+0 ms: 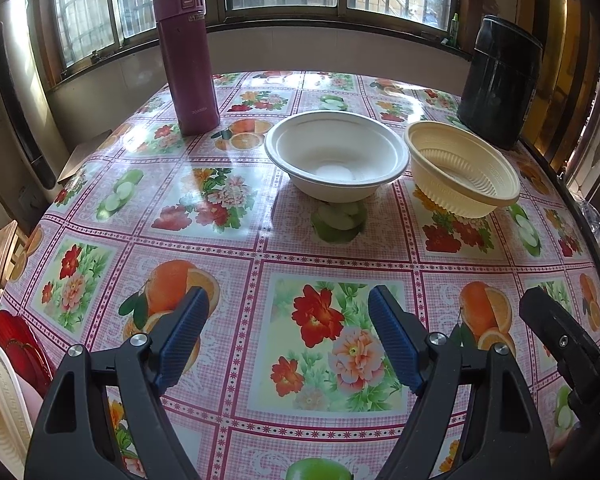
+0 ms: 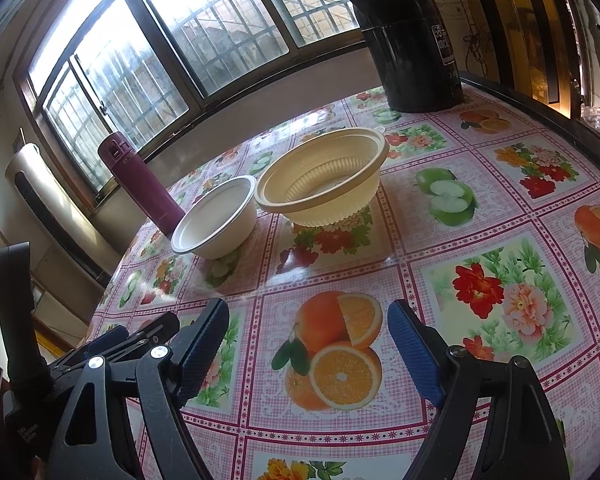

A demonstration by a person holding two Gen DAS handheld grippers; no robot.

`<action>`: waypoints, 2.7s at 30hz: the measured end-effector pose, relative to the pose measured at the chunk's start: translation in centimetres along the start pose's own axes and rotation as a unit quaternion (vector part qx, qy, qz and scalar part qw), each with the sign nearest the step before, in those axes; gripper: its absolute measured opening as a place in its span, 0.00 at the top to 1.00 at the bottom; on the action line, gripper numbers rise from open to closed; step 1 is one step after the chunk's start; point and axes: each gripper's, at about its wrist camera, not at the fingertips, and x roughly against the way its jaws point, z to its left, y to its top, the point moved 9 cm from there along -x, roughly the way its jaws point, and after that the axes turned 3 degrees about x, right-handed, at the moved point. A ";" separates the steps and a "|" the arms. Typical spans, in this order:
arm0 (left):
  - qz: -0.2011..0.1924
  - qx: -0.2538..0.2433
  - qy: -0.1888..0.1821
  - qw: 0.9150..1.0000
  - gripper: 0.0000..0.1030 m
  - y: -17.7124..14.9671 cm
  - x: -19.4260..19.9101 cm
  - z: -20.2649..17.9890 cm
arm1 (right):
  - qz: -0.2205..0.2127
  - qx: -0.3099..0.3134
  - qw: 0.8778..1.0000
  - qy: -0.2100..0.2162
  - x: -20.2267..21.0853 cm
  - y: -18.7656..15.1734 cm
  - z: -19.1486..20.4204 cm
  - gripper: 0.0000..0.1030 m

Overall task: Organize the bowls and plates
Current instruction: 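Move the left gripper toward the small white bowl, then close the left gripper on the rim of the small white bowl, then lift the small white bowl with the left gripper and carry it to the stack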

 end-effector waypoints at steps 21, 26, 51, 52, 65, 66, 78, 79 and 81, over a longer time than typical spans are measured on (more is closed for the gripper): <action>0.001 0.035 0.060 0.998 0.20 3.9 -1.5 2.9 | 0.030 -0.035 0.996 0.074 -4.3 4.6 3.6 0.19; 0.034 0.082 0.092 0.992 0.20 7.4 -4.5 5.1 | 0.072 -0.076 0.988 0.112 -9.0 6.8 5.5 0.19; 0.093 0.155 0.051 0.982 0.36 10.4 -12.2 4.2 | 0.109 -0.128 0.982 0.087 -16.8 8.1 5.0 0.62; 0.091 0.153 0.045 0.983 0.40 10.4 -12.1 4.0 | 0.109 -0.129 0.982 0.086 -16.9 8.0 5.0 0.69; 0.108 0.122 0.009 0.987 0.79 9.4 -10.9 2.2 | 0.104 -0.108 0.986 0.078 -14.9 7.6 5.7 0.89; 0.110 0.121 0.009 0.987 0.79 9.2 -10.7 2.3 | 0.104 -0.106 0.986 0.077 -14.6 7.4 5.8 0.89; 0.120 0.107 -0.010 0.987 0.83 5.8 -7.7 1.5 | 0.107 -0.108 0.986 0.070 -11.1 4.7 4.8 0.89; 0.119 0.105 -0.011 0.987 0.83 5.4 -7.3 1.4 | 0.108 -0.109 0.986 0.069 -10.7 4.5 4.6 0.89; 0.121 0.100 -0.013 0.988 0.83 4.6 -6.7 1.3 | 0.108 -0.110 0.986 0.067 -9.9 3.8 4.2 0.90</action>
